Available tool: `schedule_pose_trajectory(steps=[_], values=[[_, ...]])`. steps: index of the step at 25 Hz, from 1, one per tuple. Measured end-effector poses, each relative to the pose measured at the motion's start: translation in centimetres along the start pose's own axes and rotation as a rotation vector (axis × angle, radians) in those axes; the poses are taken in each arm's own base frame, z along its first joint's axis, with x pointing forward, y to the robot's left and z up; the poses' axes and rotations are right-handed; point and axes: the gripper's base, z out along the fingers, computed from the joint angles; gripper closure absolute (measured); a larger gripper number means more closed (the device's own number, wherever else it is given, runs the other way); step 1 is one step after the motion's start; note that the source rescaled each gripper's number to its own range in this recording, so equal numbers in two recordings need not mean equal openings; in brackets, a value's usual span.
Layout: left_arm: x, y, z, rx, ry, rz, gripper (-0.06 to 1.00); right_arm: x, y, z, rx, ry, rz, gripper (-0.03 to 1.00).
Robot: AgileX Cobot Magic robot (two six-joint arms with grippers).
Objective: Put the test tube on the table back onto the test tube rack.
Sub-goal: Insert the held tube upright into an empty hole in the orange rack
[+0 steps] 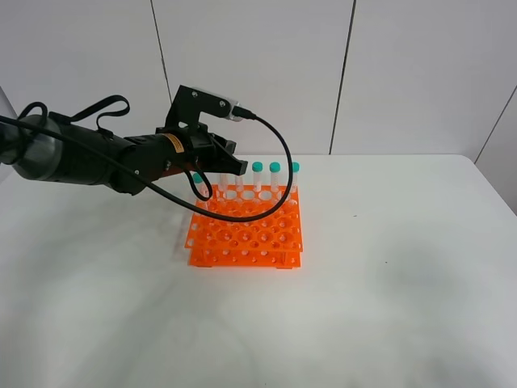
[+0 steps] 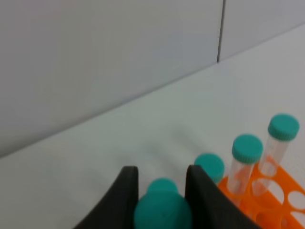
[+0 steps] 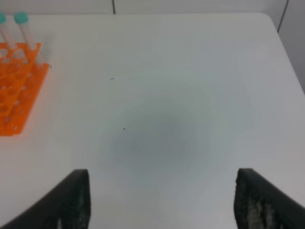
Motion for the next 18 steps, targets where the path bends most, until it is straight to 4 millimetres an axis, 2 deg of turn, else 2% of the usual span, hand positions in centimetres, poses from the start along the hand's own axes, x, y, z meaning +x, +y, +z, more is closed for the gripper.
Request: schedule_pose_trajectory(steps=[5, 18], values=[[0.75, 0.00, 0.27, 0.000, 0.030, 0.001, 0.94, 0.00, 0.00, 0.00, 0.000, 0.000, 0.000, 0.12], [0.75, 0.83, 0.27, -0.018, 0.029, -0.005, 0.94, 0.00, 0.00, 0.00, 0.000, 0.000, 0.000, 0.12]])
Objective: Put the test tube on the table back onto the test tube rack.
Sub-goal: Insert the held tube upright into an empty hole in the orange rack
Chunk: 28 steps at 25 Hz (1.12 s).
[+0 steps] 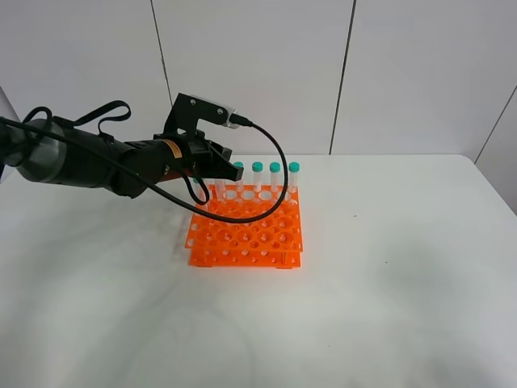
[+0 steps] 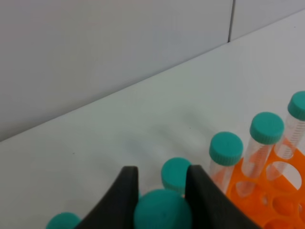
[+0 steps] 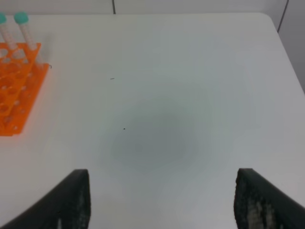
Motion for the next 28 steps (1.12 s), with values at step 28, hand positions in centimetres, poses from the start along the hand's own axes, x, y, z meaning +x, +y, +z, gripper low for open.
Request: schedule_pose_trajectory(steps=[28], values=[[1.7, 0.1, 1.2, -0.004, 0.003, -0.026, 0.94, 0.0, 0.0, 0.0, 0.000, 0.000, 0.000, 0.12]])
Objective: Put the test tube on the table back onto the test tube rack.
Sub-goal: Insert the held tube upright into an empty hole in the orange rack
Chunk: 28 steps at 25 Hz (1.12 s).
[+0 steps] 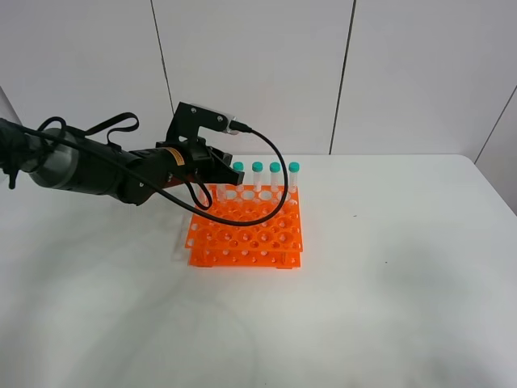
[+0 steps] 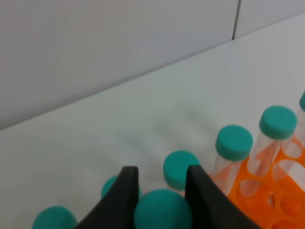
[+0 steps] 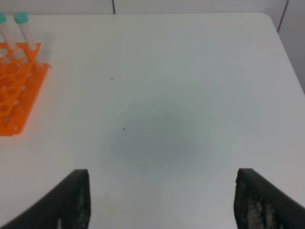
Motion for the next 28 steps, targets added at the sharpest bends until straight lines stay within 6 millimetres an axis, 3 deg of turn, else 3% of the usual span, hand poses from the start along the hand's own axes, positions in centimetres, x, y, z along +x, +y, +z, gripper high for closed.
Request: schedule_pose_trajectory(steps=[28], values=[[2.3, 0.4, 0.4, -0.011, 0.042, -0.021, 0.94, 0.0, 0.0, 0.0, 0.001, 0.000, -0.001, 0.12]])
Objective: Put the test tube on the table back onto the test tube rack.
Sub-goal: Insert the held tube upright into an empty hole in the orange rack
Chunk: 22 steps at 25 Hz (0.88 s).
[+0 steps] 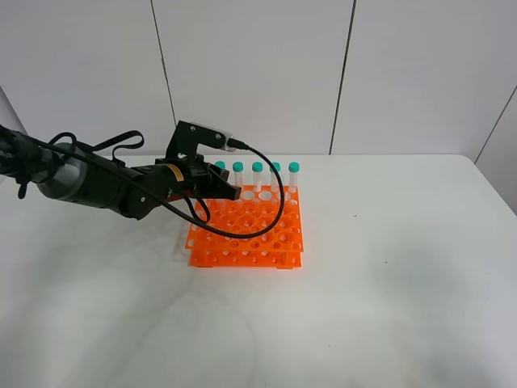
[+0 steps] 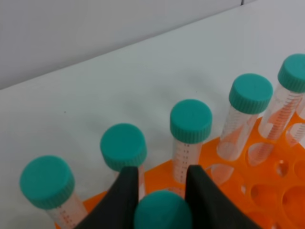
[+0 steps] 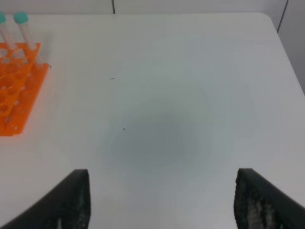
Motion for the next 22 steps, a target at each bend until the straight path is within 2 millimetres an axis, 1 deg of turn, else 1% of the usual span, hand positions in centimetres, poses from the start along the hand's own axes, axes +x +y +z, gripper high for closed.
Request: schedule_pose_trajectory(steps=[8, 15, 22], values=[[0.00, -0.01, 0.00, 0.002, 0.000, 0.005, 0.94, 0.00, 0.00, 0.00, 0.000, 0.000, 0.000, 0.12], [0.41, 0.01, 0.18, 0.001, 0.017, 0.007, 0.94, 0.00, 0.00, 0.00, 0.000, 0.000, 0.000, 0.12], [0.52, 0.48, 0.20, -0.009, 0.028, 0.002, 0.94, 0.00, 0.00, 0.00, 0.000, 0.000, 0.000, 0.12]])
